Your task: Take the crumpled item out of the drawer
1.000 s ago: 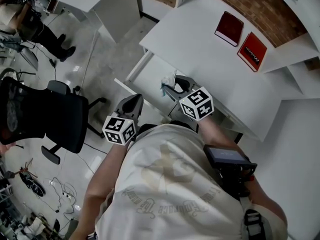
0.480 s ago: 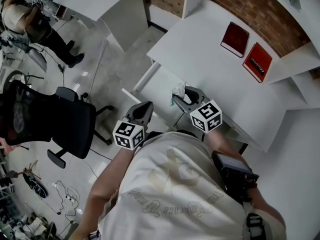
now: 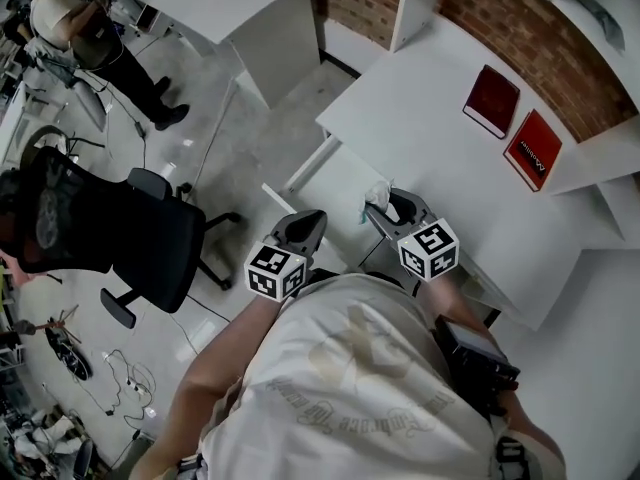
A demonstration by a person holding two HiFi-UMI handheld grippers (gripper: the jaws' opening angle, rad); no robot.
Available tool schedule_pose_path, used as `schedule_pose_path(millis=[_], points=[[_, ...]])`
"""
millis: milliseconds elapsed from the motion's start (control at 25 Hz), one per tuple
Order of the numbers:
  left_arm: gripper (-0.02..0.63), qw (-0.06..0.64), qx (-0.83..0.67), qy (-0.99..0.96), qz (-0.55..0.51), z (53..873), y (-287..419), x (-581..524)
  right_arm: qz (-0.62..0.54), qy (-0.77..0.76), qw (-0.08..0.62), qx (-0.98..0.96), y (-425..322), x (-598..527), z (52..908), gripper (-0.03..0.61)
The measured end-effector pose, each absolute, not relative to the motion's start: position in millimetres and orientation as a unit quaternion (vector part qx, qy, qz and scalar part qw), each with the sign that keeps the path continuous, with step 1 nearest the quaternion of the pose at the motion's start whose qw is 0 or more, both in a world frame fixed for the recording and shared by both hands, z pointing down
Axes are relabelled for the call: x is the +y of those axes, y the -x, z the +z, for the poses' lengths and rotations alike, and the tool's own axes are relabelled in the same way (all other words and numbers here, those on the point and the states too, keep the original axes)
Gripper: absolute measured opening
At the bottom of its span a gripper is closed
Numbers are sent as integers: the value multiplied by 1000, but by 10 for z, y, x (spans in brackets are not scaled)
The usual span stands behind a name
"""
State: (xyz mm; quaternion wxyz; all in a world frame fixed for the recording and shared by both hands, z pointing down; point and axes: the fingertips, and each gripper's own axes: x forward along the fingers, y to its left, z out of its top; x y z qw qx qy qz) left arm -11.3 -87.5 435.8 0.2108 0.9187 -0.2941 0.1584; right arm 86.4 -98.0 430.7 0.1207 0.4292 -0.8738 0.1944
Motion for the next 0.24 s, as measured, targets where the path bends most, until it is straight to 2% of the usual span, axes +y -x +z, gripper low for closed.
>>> schedule_pose_path(millis=[240], points=[[28, 209, -282, -922, 165, 4391, 78, -890, 199, -437, 120, -869, -866, -955, 4373, 178]])
